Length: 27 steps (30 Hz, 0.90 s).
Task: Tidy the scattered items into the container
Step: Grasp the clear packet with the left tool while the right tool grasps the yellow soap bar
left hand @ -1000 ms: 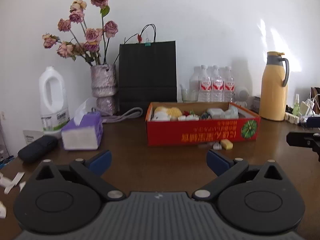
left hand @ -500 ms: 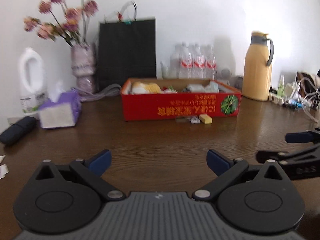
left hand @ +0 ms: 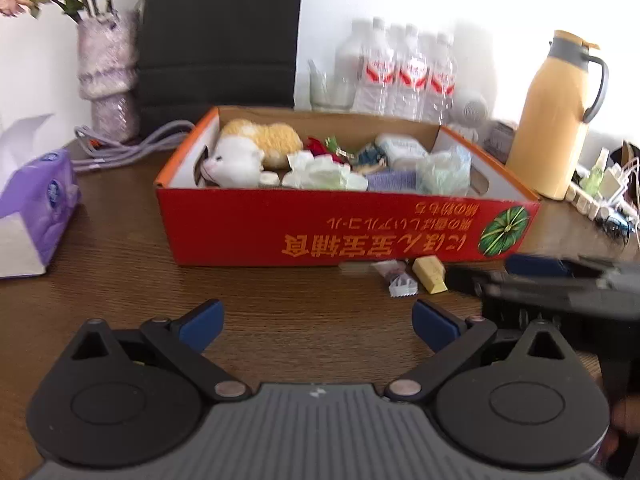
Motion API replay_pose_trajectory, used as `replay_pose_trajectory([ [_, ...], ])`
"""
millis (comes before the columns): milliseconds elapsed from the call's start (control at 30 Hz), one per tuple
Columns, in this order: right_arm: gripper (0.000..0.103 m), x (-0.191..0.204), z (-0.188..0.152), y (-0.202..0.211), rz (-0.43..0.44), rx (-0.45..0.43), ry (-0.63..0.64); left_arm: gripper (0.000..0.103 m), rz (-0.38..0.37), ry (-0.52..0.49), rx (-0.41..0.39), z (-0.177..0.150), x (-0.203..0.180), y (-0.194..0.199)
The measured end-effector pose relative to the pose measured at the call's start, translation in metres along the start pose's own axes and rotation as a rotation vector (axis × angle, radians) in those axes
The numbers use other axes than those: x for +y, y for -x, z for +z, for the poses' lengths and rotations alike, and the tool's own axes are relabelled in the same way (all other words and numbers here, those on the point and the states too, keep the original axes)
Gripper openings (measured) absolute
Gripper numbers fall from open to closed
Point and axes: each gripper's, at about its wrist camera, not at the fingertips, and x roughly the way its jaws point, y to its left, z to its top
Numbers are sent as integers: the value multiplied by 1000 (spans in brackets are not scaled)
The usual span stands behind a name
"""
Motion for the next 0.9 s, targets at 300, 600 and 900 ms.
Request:
replay_pose_trajectory([
  [300,20,5,2,-27,29,73,42,94,-39,-61,57,-2,-13,-19],
  [600,19,-35,-4,20,-71,14,-62,54,-81,-30,101,24,-45,-50],
  [900,19,-24,-24,40,-5,45,9,23,-58,-17,89,14,-44,-35],
])
